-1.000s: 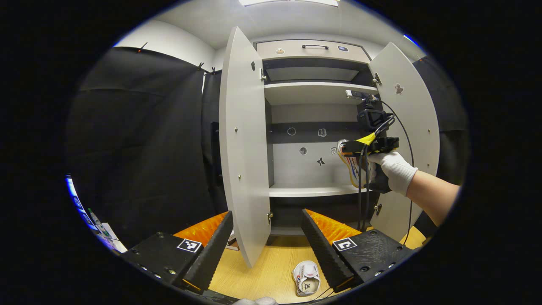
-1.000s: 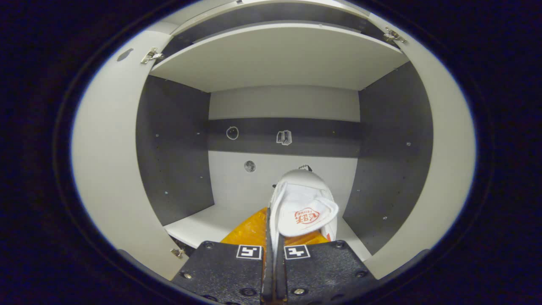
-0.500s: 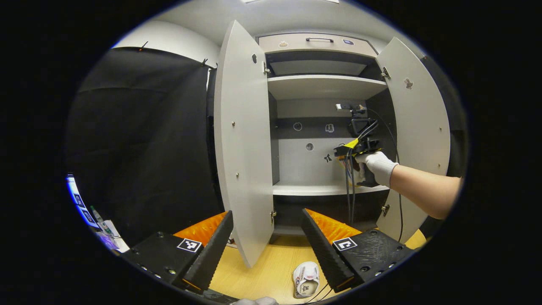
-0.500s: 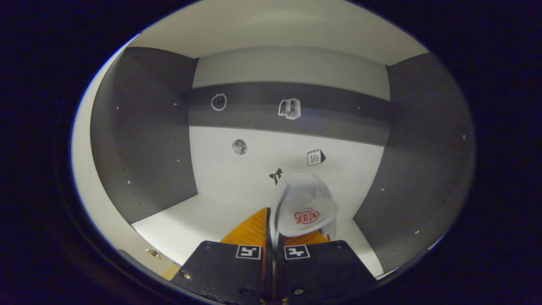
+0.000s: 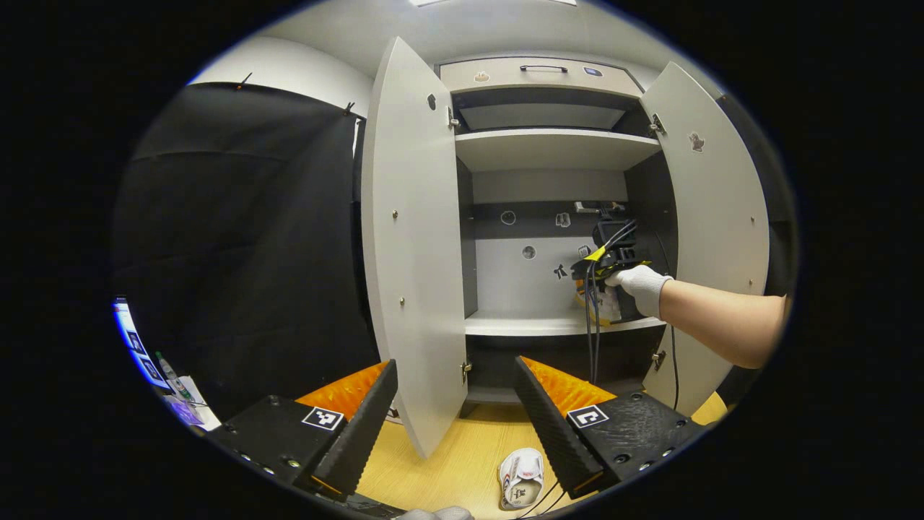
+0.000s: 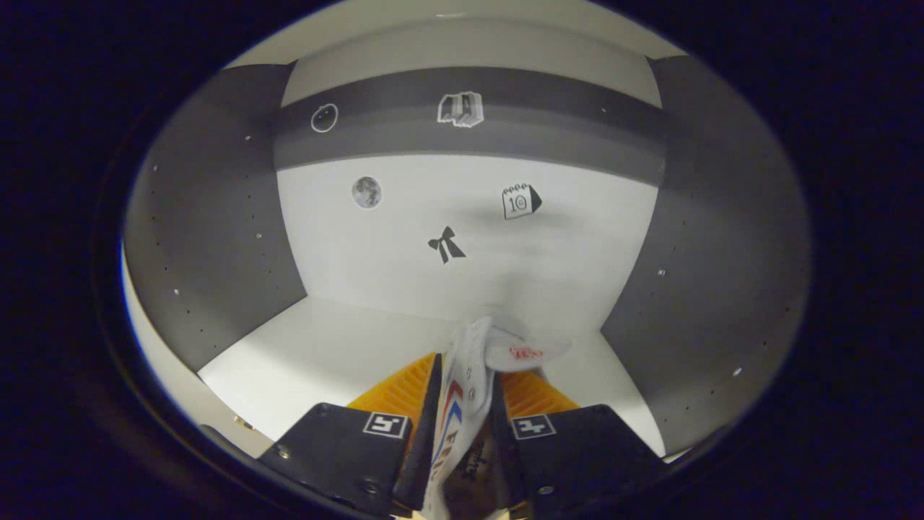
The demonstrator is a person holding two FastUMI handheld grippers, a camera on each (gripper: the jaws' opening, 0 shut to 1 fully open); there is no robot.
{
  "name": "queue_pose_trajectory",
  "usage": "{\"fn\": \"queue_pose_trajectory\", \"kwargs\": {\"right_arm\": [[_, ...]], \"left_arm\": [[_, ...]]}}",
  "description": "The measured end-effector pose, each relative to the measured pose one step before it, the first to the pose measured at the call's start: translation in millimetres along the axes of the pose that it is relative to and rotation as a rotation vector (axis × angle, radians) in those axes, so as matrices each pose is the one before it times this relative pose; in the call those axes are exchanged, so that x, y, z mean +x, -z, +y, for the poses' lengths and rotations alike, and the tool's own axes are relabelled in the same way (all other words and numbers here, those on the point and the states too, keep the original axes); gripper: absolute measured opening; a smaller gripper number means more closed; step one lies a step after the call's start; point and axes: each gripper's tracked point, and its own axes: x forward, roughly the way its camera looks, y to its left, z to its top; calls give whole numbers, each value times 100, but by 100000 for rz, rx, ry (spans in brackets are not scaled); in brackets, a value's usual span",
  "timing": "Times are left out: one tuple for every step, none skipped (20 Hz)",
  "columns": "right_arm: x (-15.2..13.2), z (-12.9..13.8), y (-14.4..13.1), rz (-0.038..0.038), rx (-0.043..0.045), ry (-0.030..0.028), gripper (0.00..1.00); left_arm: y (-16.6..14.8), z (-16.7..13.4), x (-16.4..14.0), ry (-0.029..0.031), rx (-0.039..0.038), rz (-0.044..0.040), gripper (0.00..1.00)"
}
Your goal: Grab one shoe with the right hand and put it into the shoe cabinet, grab the other shoe with the left hand and put it into the shoe cabinet; then close the right door with the right hand and the left door with the left hand.
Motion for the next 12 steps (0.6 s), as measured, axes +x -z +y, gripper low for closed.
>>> {"fn": "queue_pose_trajectory", "kwargs": {"right_arm": [[-219,896,-681,-3187,1124,-6068,46],[-287,293,-405,-728,-478,708,43],[-893,-477,-221,-2122,-1147,554,43],[-356,114,-274,-1415,-959,468,63],[-787,45,-91,-1411,-372,228,70],[-295,4,31,-944,-259,364,85],[-916,-227,-12,-1277,20,480,87],[-712,-164,-44,-1345,791,66,90],[-1114,-112,214,-1163,246,199,90],[-1147,-258,-175,-2733,-421,700,89],[-1603,-282,-374,-3505,-871,943,89],[-1840,-272,-363,-3902,-1788,818,89]], "left_arm": [[51,9,-40,39,-70,273,96],[7,82,0,96,68,-91,96],[5,117,-111,-1,172,-111,96],[-79,61,-71,-42,95,-216,96],[57,44,-97,140,-33,-158,96],[-58,83,-81,152,-69,-503,96],[-23,104,-207,112,-67,-7,96],[-18,-9,-80,418,-194,-210,96],[-26,141,-108,103,18,-314,96],[-51,189,-49,68,367,-79,96],[157,87,-158,339,387,203,96],[110,64,-98,341,346,-188,96]]}}
